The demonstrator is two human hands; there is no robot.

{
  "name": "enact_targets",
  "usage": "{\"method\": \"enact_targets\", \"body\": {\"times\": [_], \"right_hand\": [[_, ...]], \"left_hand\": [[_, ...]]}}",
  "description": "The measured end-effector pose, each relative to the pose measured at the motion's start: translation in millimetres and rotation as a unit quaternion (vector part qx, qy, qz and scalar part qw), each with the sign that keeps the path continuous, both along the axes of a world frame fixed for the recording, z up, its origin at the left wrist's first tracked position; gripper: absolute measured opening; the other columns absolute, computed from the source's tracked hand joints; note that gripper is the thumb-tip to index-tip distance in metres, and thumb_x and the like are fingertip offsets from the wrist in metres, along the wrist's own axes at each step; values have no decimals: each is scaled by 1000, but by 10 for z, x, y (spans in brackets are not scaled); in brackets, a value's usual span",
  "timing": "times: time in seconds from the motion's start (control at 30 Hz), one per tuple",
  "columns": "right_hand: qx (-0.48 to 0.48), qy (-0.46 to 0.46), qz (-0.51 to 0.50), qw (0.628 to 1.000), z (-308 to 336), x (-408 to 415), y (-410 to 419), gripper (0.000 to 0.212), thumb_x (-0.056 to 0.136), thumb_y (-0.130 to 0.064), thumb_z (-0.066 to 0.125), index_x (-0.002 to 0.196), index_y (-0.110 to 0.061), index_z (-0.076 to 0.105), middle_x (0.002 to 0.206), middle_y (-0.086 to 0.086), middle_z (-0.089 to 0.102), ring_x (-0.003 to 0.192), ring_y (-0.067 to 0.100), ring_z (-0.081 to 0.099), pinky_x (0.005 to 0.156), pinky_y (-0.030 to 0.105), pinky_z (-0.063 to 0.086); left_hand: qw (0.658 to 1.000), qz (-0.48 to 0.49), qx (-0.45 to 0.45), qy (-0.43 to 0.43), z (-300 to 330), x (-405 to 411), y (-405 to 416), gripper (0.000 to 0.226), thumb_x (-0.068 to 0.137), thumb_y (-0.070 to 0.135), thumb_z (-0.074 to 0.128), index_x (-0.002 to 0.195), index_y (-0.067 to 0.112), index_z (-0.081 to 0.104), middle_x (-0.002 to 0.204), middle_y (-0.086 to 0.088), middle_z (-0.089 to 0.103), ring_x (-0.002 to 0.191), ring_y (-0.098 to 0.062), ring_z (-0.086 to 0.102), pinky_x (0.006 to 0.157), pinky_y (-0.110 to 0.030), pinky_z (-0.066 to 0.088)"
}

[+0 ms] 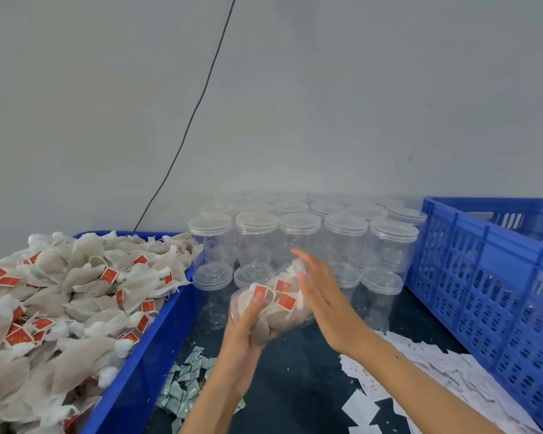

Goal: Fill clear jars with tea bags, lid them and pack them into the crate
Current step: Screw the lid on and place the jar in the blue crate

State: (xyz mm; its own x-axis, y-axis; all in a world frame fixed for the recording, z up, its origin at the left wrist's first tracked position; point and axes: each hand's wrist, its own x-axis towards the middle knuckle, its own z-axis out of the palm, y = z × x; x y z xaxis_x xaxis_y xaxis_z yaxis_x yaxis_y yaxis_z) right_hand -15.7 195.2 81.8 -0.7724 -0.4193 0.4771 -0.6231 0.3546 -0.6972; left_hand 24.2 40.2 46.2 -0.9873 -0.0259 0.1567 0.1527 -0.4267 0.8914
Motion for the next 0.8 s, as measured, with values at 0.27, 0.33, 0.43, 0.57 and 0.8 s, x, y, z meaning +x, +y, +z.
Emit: {"method": "enact_targets", "body": {"times": [0.27,0.33,0.43,0.57,0.8], "right_hand": [[40,-49,-7,998,101,12,-2,72,80,-80,23,141,-41,28,137,-11,33,127,2,33,105,21,24],[30,13,-24,999,67,40,11,69,82,-79,25,140,-41,30,134,-11,39,125,1,36,102,16,27],[-9,18,-49,999,28,26,-5,63,83,-72,25,135,-39,37,129,-10,44,119,-1,39,95,9,28],[-31,-18,-60,998,-20,12,8,50,89,-66,28,130,-39,40,131,-11,45,120,0,39,100,16,29],[-127,-78,-87,985,424,1,229,63,80,-66,49,132,-32,36,128,-3,50,115,7,50,86,19,44]], "left_hand": [[982,-19,144,-120,-90,49,103,58,71,49,69,117,13,64,108,-17,71,87,-29,69,73,-38,54],[976,-41,168,-130,-88,21,90,51,69,47,70,107,13,70,104,-17,72,83,-28,70,72,-39,55],[984,-19,149,-94,-76,0,144,39,73,47,64,95,17,76,102,-14,73,83,-24,69,76,-38,49],[994,47,71,-66,-65,71,281,61,71,53,65,113,9,66,103,-16,71,84,-24,63,69,-34,46],[999,34,41,-9,245,-2,543,68,76,61,67,123,12,62,115,-12,70,98,-23,69,78,-33,55]]}}
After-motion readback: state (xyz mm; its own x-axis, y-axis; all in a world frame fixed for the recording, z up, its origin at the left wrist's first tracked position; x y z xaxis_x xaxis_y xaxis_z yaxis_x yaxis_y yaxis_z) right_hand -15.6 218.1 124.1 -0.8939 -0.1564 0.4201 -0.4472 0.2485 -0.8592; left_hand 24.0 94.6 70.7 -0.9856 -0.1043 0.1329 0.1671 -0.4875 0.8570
